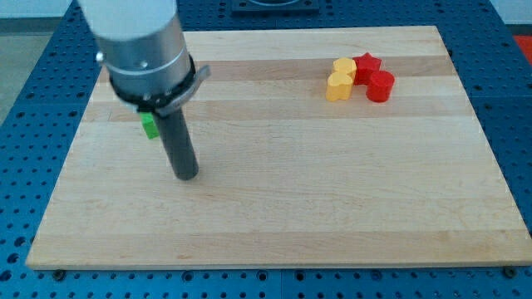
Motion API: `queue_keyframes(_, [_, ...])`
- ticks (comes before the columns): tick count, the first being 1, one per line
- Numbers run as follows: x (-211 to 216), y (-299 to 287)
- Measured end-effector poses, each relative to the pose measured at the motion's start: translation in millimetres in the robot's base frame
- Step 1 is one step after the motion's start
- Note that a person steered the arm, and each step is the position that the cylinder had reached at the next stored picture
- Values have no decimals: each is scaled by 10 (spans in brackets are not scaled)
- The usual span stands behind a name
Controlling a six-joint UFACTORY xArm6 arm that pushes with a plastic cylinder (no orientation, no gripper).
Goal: Group up the blue blocks and the green blocks
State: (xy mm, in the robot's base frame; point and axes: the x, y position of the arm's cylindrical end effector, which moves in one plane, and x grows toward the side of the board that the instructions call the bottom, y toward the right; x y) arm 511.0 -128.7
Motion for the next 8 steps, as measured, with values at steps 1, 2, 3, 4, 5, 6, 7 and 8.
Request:
queue_keyframes(1, [7, -277])
queue_keyframes(2, [-388, -506])
queue_keyframes(3, [-1197, -551])
queue_keyframes(4, [-1222, -551])
queue_keyframes(5, [-1242, -564])
queue_keyframes(6, [-1237, -602])
queue_keyframes(7, [-933, -607])
queue_keyframes(8, [-642, -775])
